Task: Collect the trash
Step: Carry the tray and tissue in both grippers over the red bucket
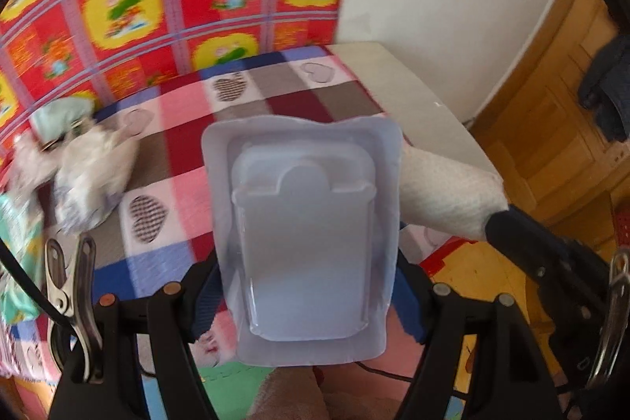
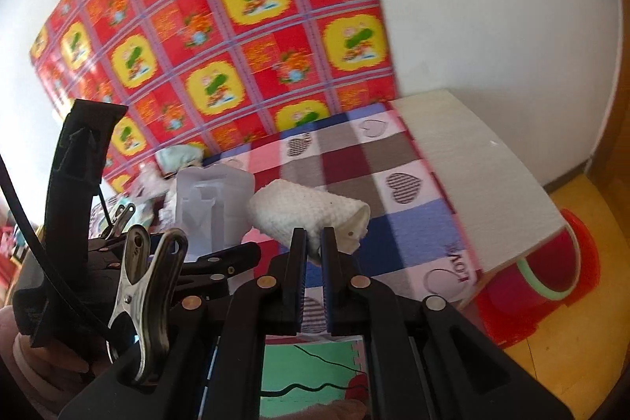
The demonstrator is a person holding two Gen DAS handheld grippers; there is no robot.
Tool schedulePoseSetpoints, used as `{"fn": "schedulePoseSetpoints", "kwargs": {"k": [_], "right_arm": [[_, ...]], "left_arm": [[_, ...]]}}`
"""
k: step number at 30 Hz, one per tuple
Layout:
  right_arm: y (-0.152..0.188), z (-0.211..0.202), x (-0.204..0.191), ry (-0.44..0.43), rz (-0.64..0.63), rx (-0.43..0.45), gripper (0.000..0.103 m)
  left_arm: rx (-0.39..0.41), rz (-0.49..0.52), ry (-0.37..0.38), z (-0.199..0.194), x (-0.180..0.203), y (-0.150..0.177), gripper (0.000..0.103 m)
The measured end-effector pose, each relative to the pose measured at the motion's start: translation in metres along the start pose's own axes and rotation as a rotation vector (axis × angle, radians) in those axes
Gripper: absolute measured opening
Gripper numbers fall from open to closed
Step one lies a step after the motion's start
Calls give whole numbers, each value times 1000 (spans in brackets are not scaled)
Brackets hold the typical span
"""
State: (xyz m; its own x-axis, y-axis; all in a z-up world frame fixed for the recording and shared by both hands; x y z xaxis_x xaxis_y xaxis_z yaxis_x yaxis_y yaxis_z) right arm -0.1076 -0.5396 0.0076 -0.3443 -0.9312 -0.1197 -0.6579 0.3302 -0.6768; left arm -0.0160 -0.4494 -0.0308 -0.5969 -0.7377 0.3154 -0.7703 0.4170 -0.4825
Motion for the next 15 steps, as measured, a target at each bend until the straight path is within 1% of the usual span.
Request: {"fn": "schedulePoseSetpoints", "kwargs": {"k": [4,9,15], "right_arm": [[-3,9,15,45,15,8,8],[-4,19,37,100,84,12,8],[-2,26,58,152,131,16,8]], "left_arm": [[-19,47,29,16,14,-15,76],[-32,108,59,33,31,-30,76],[-59,161,91,52,53,-44,76]]}}
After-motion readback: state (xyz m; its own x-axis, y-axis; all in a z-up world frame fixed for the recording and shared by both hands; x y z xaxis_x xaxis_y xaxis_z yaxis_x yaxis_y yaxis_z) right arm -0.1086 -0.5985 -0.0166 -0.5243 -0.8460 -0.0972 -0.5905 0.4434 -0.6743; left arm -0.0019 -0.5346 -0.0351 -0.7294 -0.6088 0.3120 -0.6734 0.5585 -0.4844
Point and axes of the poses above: each gripper's, at about its wrist camera, not at the fingertips, and z roughly the way its jaws point, x to its right, y to its underside, the point moved 4 cm from there along z, roughly the way its jaws point, and after that the axes turned 13 degrees about y, right-handed, at the moved point
